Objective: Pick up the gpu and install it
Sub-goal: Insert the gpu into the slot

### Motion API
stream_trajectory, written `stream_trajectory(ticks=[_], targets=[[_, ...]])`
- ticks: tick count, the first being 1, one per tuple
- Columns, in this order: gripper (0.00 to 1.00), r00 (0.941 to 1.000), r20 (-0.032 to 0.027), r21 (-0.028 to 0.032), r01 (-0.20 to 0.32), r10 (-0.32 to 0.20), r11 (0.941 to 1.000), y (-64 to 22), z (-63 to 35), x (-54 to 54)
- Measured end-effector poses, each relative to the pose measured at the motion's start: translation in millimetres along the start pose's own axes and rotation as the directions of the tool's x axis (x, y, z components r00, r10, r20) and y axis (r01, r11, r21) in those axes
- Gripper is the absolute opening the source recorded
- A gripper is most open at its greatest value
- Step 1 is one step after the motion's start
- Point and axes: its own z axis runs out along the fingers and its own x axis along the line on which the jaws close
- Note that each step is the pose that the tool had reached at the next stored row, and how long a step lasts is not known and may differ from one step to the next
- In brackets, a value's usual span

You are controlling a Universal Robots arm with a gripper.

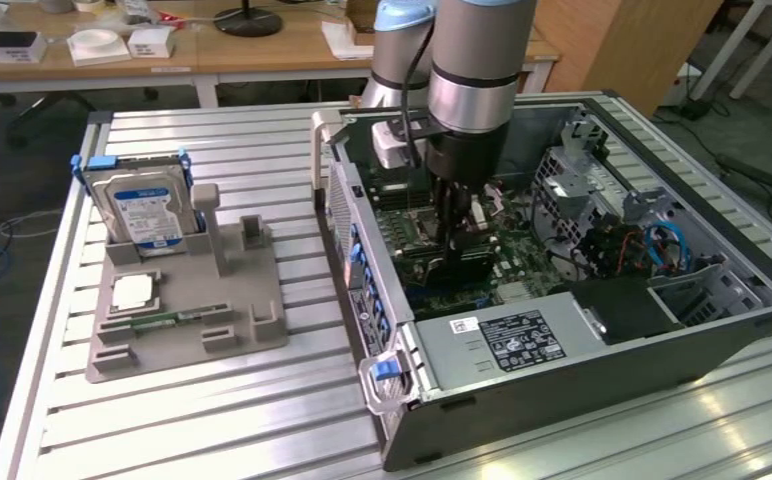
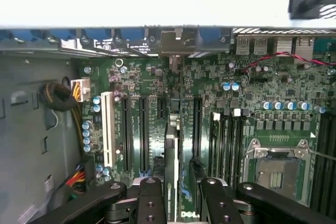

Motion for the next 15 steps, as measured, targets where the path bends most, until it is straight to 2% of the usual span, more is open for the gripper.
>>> stream_trajectory(ticks=[2, 6, 7, 8, 10, 15], targets=[[0.33, 1.0000, 0.0000, 0.0000, 0.000, 0.000, 1.0000, -0.3, -3.6, 0.2], [0.31, 1.0000, 0.0001, 0.0001, 0.000, 0.000, 1.0000, -0.4, -3.6, 0.2], [0.25, 1.0000, 0.0000, 0.0001, 0.000, 0.000, 1.0000, -0.3, -3.6, 0.2], [0.25, 1.0000, 0.0000, 0.0000, 0.000, 0.000, 1.0000, -0.3, -3.7, 0.2], [0.13, 1.0000, -0.0005, -0.0002, 0.000, 0.000, 1.0000, 0.9, -3.9, 0.2], [0.10, 1.0000, 0.0000, 0.0000, 0.000, 0.000, 1.0000, 11.7, -3.3, 0.4]])
